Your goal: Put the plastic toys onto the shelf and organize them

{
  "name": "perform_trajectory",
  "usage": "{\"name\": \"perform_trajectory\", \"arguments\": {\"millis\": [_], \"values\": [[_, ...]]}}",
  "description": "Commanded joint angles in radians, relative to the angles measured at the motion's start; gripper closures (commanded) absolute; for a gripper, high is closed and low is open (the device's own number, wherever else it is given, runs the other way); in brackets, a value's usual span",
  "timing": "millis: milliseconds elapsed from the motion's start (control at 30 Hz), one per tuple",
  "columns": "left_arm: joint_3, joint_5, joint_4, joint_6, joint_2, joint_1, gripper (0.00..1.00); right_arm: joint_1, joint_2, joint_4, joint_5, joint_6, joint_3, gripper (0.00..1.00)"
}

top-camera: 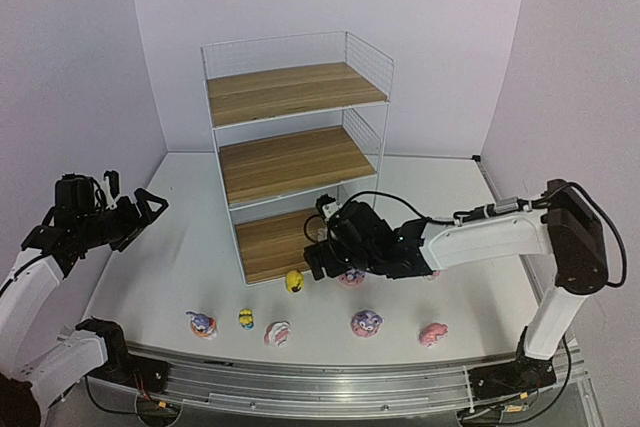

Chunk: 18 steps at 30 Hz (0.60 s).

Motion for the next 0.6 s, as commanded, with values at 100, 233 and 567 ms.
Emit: {"name": "perform_trajectory", "arguments": {"millis": [100, 233, 567], "values": [[0.002, 0.028, 0.000, -0.012, -0.042, 0.004, 0.00, 0.106, -0.096, -0.001, -0.201, -0.126, -0.037, 0.04], [-0.022, 0.079, 0.015, -0.022, -0.060, 0.004, 0.00, 0.102, -0.041, -0.027, -0.314, -0.250, -0.014, 0.05], [-0.049, 0.139, 0.034, -0.018, -0.060, 0.004, 0.00, 0.006, 0.087, -0.027, -0.405, -0.273, 0.067, 0.07]]}}
